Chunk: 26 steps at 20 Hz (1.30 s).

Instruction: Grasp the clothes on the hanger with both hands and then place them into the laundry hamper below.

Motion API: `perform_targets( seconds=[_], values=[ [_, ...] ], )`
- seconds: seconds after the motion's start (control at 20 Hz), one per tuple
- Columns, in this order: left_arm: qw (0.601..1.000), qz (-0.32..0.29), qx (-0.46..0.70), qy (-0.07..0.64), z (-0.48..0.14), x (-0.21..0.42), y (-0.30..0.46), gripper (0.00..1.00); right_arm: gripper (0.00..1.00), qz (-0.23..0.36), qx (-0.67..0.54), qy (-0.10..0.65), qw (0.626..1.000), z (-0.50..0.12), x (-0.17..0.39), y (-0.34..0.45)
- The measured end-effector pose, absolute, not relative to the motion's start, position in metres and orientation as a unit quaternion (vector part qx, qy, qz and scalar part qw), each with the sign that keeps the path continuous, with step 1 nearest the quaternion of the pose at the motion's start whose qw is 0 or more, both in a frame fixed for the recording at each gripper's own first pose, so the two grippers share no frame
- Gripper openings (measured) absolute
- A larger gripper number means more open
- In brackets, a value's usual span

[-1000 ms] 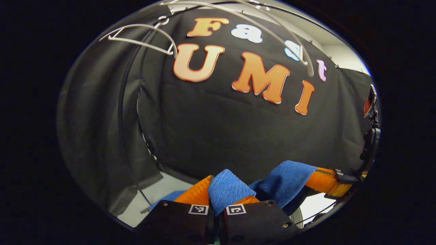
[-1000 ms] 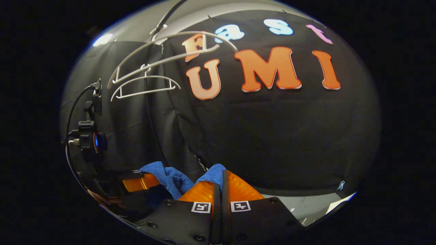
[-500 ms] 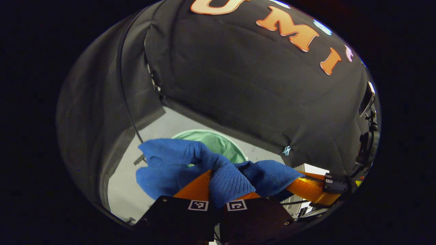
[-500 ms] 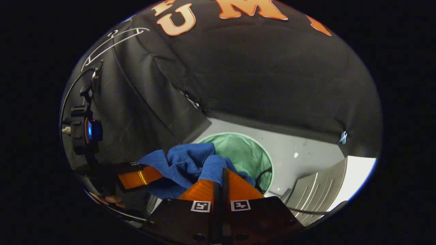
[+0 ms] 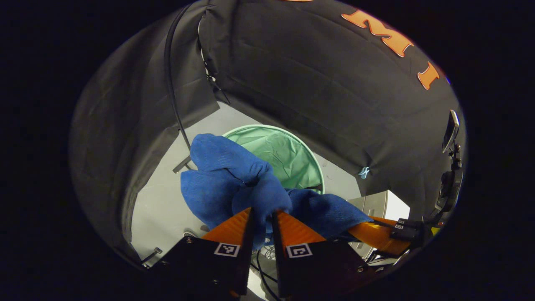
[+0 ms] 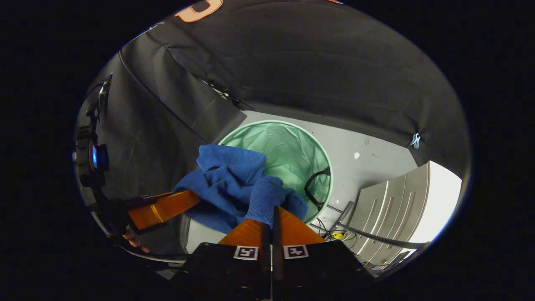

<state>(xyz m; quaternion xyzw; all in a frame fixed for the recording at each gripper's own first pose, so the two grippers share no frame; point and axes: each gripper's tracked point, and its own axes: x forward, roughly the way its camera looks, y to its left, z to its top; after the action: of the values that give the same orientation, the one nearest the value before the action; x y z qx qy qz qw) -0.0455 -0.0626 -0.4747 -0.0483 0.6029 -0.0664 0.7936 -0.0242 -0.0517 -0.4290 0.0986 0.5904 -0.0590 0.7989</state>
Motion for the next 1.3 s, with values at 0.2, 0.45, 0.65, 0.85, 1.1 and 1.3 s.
perform_targets(
  seconds=[0.2,0.45,0.65,0.85,1.1,1.3],
  values=[
    [0.798,-0.061,-0.036,0.598,-0.475,-0.045,-0.054,0.60,0.50,-0.044,0.108,0.587,0.801,-0.432,-0.024,-0.044],
    [0.809,-0.062,-0.029,0.583,-0.465,-0.042,-0.055,0.92,0.98,-0.047,0.101,0.578,0.808,-0.433,-0.026,-0.047],
    [0.820,-0.068,-0.019,0.568,-0.456,-0.039,-0.055,0.96,0.99,-0.051,0.101,0.570,0.814,-0.426,-0.026,-0.048],
    [0.839,-0.069,-0.021,0.540,-0.434,-0.030,-0.054,0.97,0.99,-0.054,0.084,0.522,0.847,-0.401,-0.011,-0.050],
    [0.875,-0.075,-0.028,0.478,-0.383,-0.003,-0.057,0.96,0.98,-0.055,0.074,0.437,0.895,-0.326,0.016,-0.046],
    [0.914,-0.076,-0.028,0.398,-0.315,0.027,-0.056,0.96,0.98,-0.048,0.057,0.366,0.927,-0.251,0.039,-0.043]
  ],
)
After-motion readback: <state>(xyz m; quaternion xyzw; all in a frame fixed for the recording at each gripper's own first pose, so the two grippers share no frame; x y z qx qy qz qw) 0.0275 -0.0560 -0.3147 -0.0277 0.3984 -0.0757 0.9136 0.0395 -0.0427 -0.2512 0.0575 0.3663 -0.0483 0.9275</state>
